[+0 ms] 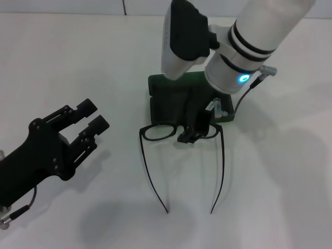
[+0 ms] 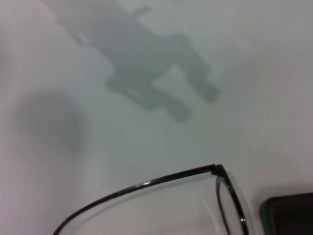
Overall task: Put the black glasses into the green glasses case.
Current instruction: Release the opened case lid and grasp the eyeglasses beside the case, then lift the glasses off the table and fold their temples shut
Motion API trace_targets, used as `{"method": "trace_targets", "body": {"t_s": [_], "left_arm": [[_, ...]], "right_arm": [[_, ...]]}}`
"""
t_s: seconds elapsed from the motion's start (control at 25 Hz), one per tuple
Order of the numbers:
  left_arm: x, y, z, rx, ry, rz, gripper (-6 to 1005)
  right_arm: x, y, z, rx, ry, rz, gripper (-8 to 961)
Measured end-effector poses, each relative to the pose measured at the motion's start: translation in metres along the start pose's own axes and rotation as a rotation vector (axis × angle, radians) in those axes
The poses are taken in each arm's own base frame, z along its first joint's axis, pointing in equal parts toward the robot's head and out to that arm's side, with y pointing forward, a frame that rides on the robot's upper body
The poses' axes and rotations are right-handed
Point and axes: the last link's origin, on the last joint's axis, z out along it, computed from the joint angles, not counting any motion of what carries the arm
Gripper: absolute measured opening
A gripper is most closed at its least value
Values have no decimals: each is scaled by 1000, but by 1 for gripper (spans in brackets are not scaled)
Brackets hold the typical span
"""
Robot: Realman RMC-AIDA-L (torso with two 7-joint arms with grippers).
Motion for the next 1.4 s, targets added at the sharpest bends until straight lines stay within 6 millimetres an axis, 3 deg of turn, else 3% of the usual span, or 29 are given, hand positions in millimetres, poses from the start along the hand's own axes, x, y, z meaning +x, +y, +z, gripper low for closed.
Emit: {"method": "trace_targets", "body": {"t_s": [0.32,0.56,0.72,1.16,1.4], "left_arm": [[-1,0,1,-4,0,-2,294],[-1,0,3,-6,2,-4,283],[-1,0,3,-6,3,-5,276],[-2,2,4,-12,7,-14,256],[3,8,1,-35,43,-22,246]], "right_arm": [[4,0,5,12,-4,1,382],[2,2,4,6,-8,-5,210],[3,3,5,6,-15,-3,40],[2,10,5,-2,-69,-8,26],[3,13,-15,5,-226,49,26]]}}
